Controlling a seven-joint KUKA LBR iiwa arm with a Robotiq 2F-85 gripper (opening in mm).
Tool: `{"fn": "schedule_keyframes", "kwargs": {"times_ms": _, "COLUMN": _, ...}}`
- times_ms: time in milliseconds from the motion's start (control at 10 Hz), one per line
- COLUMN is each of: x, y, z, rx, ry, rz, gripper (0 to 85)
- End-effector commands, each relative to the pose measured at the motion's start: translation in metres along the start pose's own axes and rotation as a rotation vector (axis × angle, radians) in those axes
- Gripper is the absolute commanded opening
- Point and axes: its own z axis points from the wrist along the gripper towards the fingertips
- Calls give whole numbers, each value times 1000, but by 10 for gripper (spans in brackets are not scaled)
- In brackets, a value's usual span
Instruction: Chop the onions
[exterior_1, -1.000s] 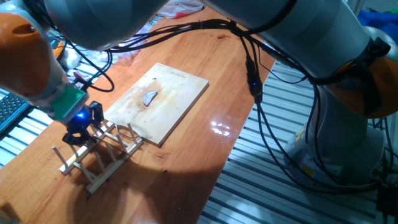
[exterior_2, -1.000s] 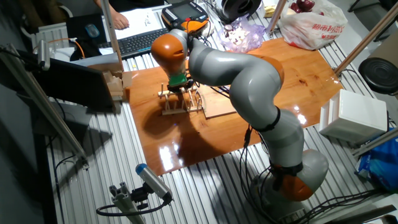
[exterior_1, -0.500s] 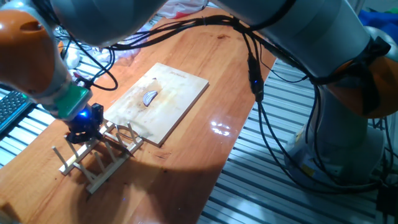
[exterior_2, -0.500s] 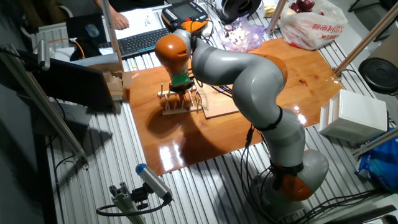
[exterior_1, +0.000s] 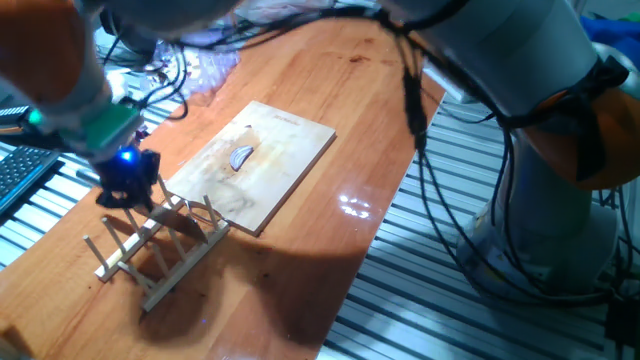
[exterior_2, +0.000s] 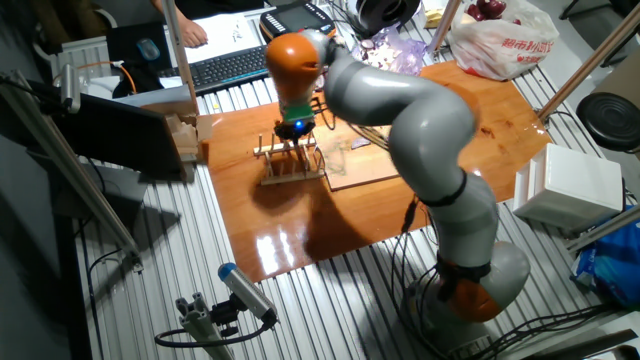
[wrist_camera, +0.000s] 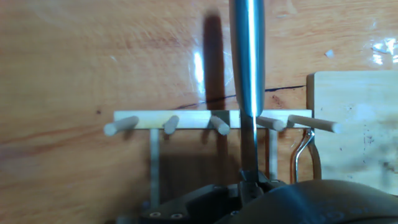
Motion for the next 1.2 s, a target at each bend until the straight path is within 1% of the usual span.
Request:
{"fn": "schedule_keyframes", "kwargs": {"times_ms": 0, "x": 3, "y": -3, "z": -37, "rx": -50, "ry": -1, "rz": -1, "gripper": 0}}
{"fn": "schedule_keyframes", "kwargs": {"times_ms": 100, "x": 8, "y": -8, "z": -53, "rx": -52, "ry": -12, "rz": -11, "gripper": 0}}
{"fn": "schedule_keyframes", "kwargs": {"times_ms": 200, "x": 14, "y": -15, "z": -66, "rx": -71, "ry": -24, "rz": -17, "gripper": 0}}
{"fn": "schedule_keyframes", "kwargs": {"times_ms": 300, "x": 21, "y": -22, "z": -78, "rx": -119, "ry": -27, "rz": 9, "gripper": 0}}
{"fn": "schedule_keyframes", "kwargs": {"times_ms": 400, "x": 25, "y": -28, "z": -88, "rx": -104, "ry": -32, "rz": 0, "gripper": 0}}
{"fn": "schedule_keyframes", "kwargs": {"times_ms": 500, "x": 27, "y": -34, "z": -94, "rx": -74, "ry": -40, "rz": -19, "gripper": 0}}
{"fn": "schedule_keyframes", "kwargs": {"times_ms": 700, "x": 25, "y": -56, "z": -100, "rx": -53, "ry": -43, "rz": -66, "gripper": 0}}
{"fn": "schedule_keyframes", "kwargs": {"times_ms": 800, "x": 23, "y": -71, "z": -100, "rx": -42, "ry": -40, "rz": -84, "gripper": 0}}
{"fn": "schedule_keyframes", "kwargs": {"times_ms": 900, "x": 21, "y": -86, "z": -95, "rx": -22, "ry": -49, "rz": -89, "gripper": 0}}
{"fn": "schedule_keyframes", "kwargs": {"times_ms": 1000, "x": 20, "y": -101, "z": -86, "rx": 10, "ry": -63, "rz": -90, "gripper": 0}}
{"fn": "schedule_keyframes", "kwargs": {"times_ms": 1100, "x": 17, "y": -119, "z": -73, "rx": 18, "ry": -62, "rz": -84, "gripper": 0}}
